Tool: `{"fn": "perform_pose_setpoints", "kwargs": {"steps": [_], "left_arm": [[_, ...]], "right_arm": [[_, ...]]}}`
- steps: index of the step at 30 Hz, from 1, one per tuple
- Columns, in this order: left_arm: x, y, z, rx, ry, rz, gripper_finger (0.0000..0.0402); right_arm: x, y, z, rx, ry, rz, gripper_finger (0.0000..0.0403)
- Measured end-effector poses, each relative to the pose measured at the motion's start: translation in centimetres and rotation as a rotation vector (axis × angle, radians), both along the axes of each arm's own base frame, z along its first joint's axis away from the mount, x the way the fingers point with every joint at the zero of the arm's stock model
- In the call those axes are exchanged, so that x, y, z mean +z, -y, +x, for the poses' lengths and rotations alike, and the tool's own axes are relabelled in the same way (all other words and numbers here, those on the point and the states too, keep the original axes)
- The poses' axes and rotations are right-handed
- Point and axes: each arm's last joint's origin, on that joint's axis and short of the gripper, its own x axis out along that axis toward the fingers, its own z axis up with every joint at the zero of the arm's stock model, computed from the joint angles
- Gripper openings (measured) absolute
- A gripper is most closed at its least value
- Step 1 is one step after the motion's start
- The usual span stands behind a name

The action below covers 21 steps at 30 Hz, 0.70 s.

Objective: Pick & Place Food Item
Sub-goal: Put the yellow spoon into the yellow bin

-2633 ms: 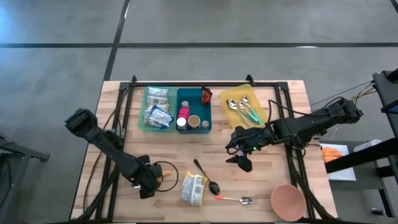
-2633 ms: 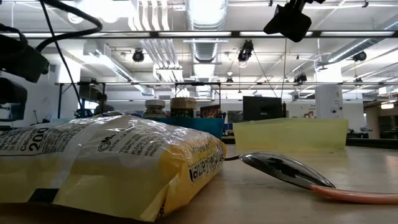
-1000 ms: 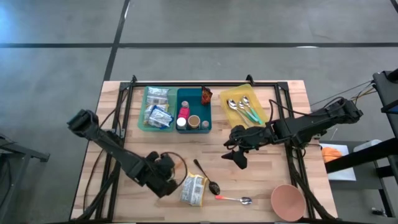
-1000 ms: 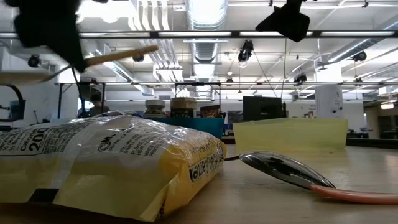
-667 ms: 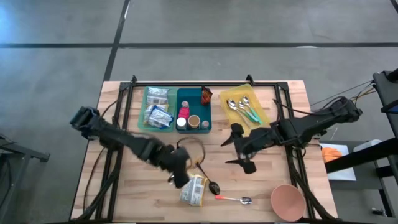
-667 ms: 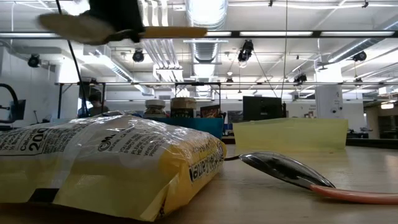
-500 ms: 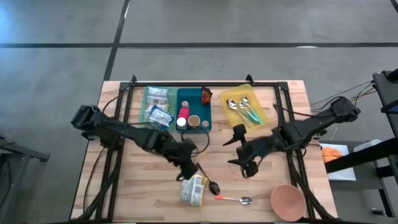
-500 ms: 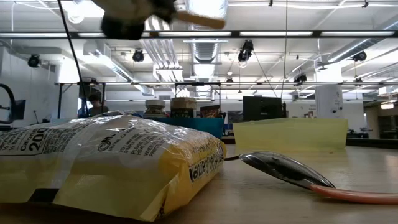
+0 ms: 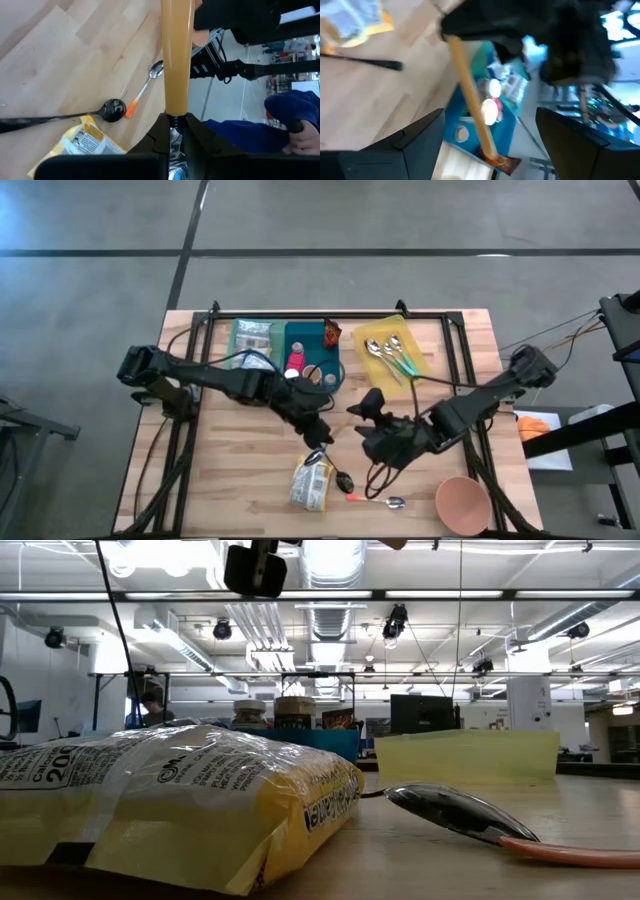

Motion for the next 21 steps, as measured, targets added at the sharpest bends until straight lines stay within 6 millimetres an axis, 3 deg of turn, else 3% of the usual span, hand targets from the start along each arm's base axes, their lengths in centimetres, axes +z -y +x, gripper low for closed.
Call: {"fn": "perform_pose_setpoints", "kwargs": {"steps": [4, 13, 21], "left_arm": [[0.0, 0.0, 0.0, -0.027, 0.004, -0.003, 0.0028], [-0.1, 0.6, -0.2, -0.079, 0.007, 0.012, 0.0028], [-0.1, 1.1, -0.3, -0.113, 0.012, 0.005, 0.0028]], "right_arm": [[-0.2, -0.5, 0.6, 0.077, -0.069, 0.054, 0.0286], [0.3, -0.3, 1.2, 0.103, -0.065, 0.076, 0.0183], [0.0, -0.5, 1.2, 0.167, -0.109, 0.121, 0.0135]]}}
